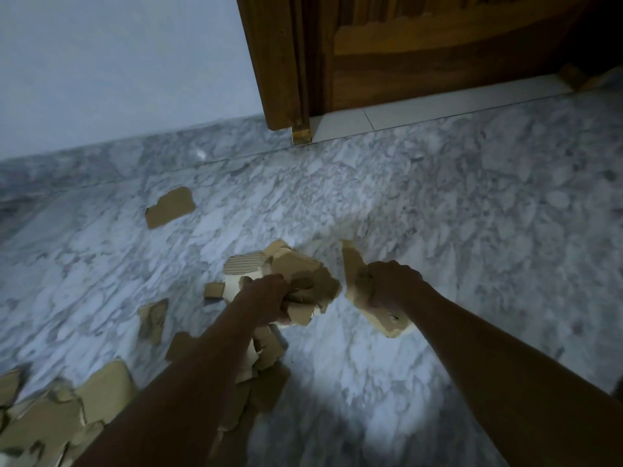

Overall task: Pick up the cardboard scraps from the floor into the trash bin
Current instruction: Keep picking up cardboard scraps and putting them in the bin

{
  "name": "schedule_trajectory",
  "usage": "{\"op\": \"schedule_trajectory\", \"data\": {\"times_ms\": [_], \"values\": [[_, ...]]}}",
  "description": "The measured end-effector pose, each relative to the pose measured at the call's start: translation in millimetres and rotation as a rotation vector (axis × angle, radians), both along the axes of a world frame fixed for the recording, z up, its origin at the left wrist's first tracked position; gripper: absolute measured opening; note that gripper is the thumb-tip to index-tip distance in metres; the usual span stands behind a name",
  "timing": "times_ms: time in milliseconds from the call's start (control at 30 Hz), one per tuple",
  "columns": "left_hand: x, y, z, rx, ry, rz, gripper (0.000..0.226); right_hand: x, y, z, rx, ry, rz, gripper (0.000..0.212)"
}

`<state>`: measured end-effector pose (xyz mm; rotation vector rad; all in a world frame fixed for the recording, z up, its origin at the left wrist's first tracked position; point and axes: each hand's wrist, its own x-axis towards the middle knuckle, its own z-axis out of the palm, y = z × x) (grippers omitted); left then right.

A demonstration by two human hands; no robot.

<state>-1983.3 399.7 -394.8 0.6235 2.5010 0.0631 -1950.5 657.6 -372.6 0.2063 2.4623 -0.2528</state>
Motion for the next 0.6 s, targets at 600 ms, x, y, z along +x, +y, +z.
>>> {"op": "schedule_trajectory", "data": {"times_ms": [600], "values": [[-12.5,-112.9,53.5,0.328,-0.093,0.543,0.034,-31.7,-127.6,-3.0,-0.201,0.149,0.191,0.068]]}}
